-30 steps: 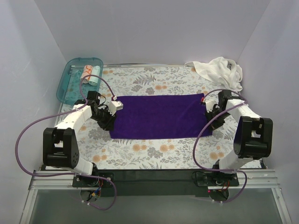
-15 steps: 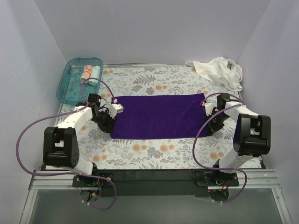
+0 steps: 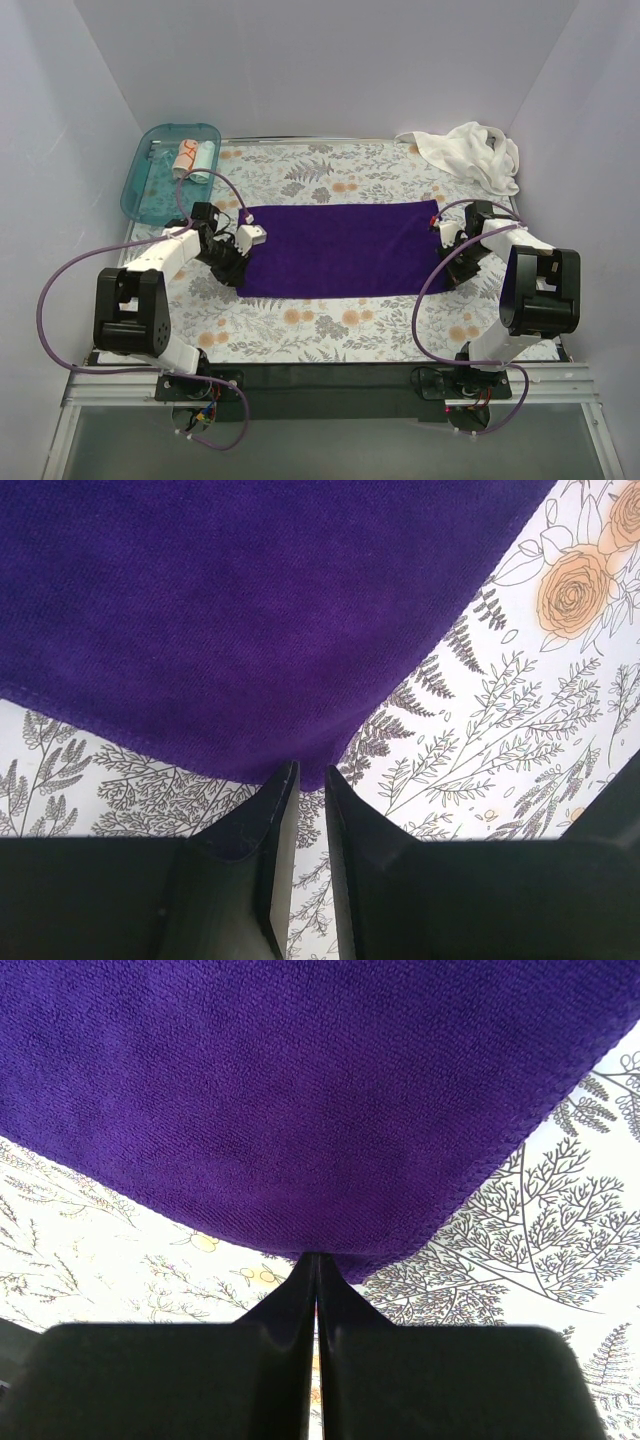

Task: Roll the towels
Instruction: Flatten the towel, then fold the towel

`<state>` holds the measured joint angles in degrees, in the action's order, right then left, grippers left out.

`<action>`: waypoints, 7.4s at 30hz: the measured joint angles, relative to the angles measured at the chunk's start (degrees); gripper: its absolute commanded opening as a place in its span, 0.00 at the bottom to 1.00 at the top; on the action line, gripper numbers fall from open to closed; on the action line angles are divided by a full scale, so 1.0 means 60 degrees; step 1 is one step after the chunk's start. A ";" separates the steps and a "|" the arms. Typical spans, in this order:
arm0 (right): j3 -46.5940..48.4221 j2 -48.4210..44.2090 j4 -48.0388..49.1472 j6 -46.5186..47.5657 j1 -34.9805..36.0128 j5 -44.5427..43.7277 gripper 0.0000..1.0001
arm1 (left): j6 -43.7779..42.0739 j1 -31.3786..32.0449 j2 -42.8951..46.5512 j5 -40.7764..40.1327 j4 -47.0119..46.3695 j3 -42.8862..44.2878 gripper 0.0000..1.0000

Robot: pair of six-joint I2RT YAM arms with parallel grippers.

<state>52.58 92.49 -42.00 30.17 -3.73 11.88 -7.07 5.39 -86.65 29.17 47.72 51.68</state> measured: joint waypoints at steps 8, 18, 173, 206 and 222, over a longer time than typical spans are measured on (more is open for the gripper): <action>0.0000 0.0004 0.0000 -0.0007 0.0000 0.0000 0.01 | -0.0168 0.0109 -0.0375 -0.0055 -0.0022 -0.0007 0.14; -0.0022 -0.0004 0.0018 -0.0033 -0.0029 -0.0036 0.01 | -0.0674 0.0353 -0.0663 -0.0925 0.0022 -0.0291 0.02; 0.6889 0.3508 -0.1126 -0.0328 -0.0656 0.1763 0.01 | -0.1552 -0.1392 -0.3497 0.0754 0.1224 0.5570 0.00; 0.2481 0.1585 -0.1483 0.1260 -0.0838 0.1144 0.01 | -0.2517 -0.1504 -0.1639 0.0390 0.1563 0.1497 0.00; 0.2208 0.0554 -0.1843 0.2167 -0.1013 0.1082 0.01 | -0.3523 -0.1490 -0.0317 0.0572 0.2750 0.1195 0.00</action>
<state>65.82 95.81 -53.06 43.18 -9.80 18.37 -28.21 -3.55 -88.55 32.60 64.23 58.85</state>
